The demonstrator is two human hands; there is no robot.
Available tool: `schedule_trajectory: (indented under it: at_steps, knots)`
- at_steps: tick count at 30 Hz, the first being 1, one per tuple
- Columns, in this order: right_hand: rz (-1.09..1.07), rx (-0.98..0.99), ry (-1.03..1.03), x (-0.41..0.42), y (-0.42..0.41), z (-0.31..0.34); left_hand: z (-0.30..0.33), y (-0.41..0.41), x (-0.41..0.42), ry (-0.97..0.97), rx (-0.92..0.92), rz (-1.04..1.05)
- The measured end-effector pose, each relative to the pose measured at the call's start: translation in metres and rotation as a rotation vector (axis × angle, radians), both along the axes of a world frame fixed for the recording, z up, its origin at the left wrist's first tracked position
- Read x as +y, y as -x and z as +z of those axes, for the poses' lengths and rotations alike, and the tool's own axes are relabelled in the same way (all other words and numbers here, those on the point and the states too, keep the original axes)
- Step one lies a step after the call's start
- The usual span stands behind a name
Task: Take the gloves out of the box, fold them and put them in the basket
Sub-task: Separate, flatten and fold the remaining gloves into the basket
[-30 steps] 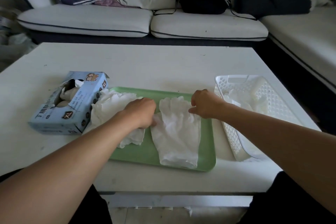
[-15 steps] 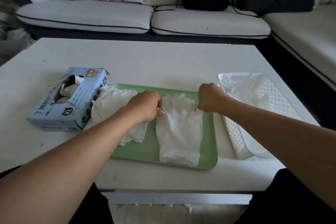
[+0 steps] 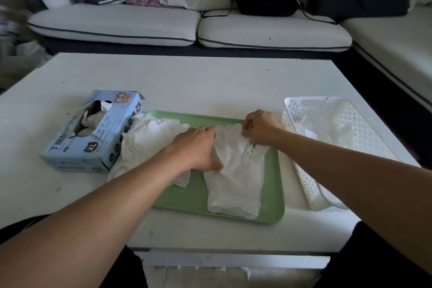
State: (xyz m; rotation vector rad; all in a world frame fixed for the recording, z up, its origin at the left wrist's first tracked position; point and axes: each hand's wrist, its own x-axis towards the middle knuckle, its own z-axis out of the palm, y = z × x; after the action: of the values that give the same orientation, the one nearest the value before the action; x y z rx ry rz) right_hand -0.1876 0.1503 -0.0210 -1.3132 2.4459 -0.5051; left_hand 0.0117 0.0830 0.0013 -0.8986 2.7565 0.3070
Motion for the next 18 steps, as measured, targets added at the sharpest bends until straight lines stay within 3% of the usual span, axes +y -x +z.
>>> schedule_trajectory:
  at_steps: [7,14,18]
  knots:
    - [-0.016,0.294,-0.126,0.001,0.001,0.004,-0.004,-0.002,-0.001,0.057,-0.076,-0.048]
    - [0.137,0.006,-0.03,-0.014,-0.006,0.0,-0.008,-0.001,-0.003,-0.032,-0.058,-0.054]
    - [0.234,0.086,-0.109,-0.015,-0.007,-0.012,-0.009,0.0,-0.007,-0.131,-0.039,-0.049]
